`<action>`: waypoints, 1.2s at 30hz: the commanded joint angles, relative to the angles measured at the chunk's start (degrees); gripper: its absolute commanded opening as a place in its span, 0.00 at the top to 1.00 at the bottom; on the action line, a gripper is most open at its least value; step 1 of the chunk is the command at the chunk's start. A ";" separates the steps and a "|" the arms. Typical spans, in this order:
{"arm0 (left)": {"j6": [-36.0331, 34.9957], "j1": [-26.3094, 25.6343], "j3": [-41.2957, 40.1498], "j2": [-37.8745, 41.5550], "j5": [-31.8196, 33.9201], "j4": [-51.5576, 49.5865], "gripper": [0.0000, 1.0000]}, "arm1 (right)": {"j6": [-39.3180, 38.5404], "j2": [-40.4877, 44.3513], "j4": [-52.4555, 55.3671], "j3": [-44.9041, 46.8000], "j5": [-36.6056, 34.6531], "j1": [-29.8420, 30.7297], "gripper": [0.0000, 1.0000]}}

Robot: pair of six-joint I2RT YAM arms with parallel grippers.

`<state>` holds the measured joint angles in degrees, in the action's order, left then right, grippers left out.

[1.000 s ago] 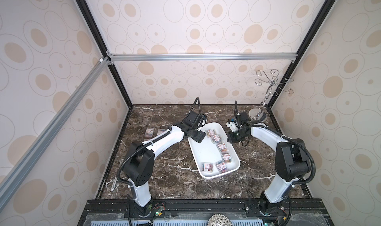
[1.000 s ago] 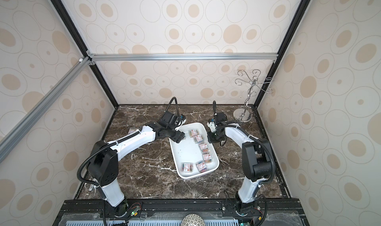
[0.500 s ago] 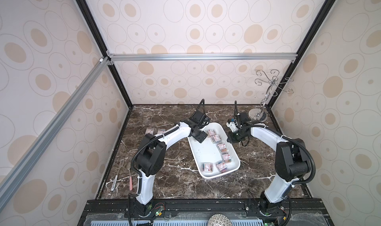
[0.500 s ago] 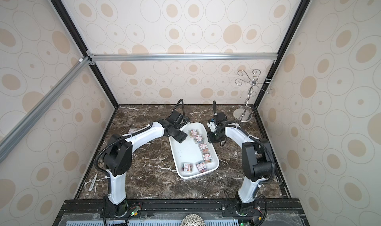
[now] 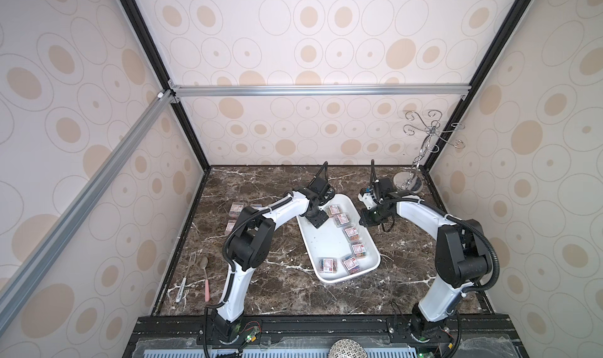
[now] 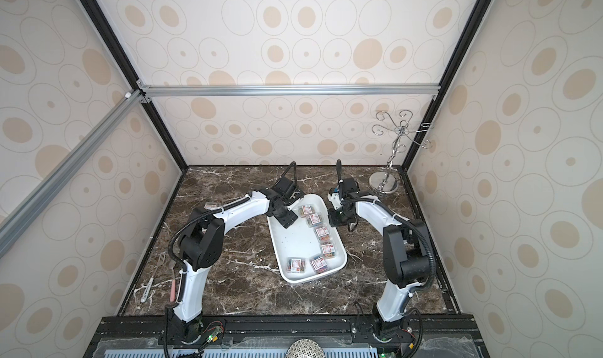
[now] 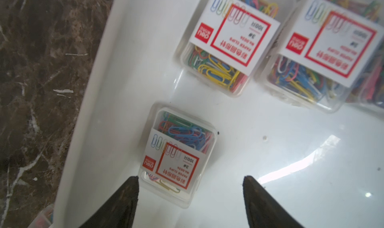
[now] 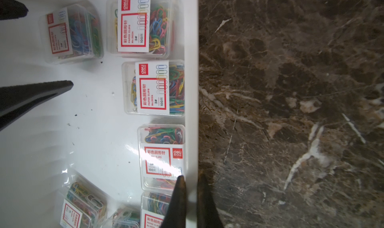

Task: Take the paper clips out of the storage box
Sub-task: Adjust the boxed paper clips in the storage box.

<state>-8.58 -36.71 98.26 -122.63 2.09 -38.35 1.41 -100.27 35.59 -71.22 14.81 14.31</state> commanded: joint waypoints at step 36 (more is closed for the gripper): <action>3.98 -1.34 -1.98 2.73 -11.07 0.56 0.35 | -0.78 2.89 1.69 0.91 -0.72 0.28 0.98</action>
<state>-6.24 -36.93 97.67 -123.74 -4.47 -40.23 1.41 -99.61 35.77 -70.67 14.33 14.37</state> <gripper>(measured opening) 0.646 0.087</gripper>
